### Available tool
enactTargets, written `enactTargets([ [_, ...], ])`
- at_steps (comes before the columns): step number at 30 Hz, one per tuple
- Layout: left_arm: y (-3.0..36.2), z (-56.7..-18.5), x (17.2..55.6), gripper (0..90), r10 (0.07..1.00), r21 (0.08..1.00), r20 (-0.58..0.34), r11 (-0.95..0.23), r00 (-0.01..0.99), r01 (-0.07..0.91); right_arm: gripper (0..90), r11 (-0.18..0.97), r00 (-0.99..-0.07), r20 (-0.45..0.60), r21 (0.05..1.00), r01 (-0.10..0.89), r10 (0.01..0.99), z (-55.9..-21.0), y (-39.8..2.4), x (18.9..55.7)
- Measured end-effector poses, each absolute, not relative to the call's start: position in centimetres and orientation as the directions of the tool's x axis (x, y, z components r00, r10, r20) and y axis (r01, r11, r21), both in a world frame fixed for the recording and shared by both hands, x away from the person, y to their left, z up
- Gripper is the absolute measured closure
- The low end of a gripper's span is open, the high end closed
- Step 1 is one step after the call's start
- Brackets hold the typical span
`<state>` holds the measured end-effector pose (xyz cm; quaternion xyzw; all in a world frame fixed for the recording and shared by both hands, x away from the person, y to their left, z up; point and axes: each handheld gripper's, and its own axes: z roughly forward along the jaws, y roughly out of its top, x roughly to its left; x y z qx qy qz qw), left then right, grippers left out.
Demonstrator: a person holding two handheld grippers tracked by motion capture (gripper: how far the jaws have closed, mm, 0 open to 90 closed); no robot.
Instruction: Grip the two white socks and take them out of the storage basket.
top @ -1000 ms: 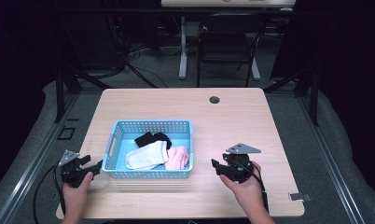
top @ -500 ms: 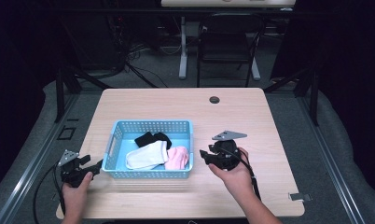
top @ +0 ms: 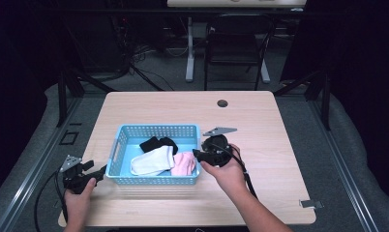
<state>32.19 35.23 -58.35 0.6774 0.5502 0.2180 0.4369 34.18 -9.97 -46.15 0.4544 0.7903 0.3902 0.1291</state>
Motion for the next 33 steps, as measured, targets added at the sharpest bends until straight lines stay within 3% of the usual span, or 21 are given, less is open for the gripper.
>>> enactTargets([
  [22,35.2,-58.4,32.3,23.3,0.935,0.836,-0.191,-0.004,0.298,0.549,62.5,0.321,-0.557,0.198,0.645,0.694,0.807,-48.0,-2.4,38.2],
  [33,35.3,-58.4,32.3,23.3,0.934,0.835,-0.194,-0.003,0.300,0.550,64.6,0.334,-0.523,0.298,0.504,0.797,0.799,-50.2,-0.2,40.2],
])
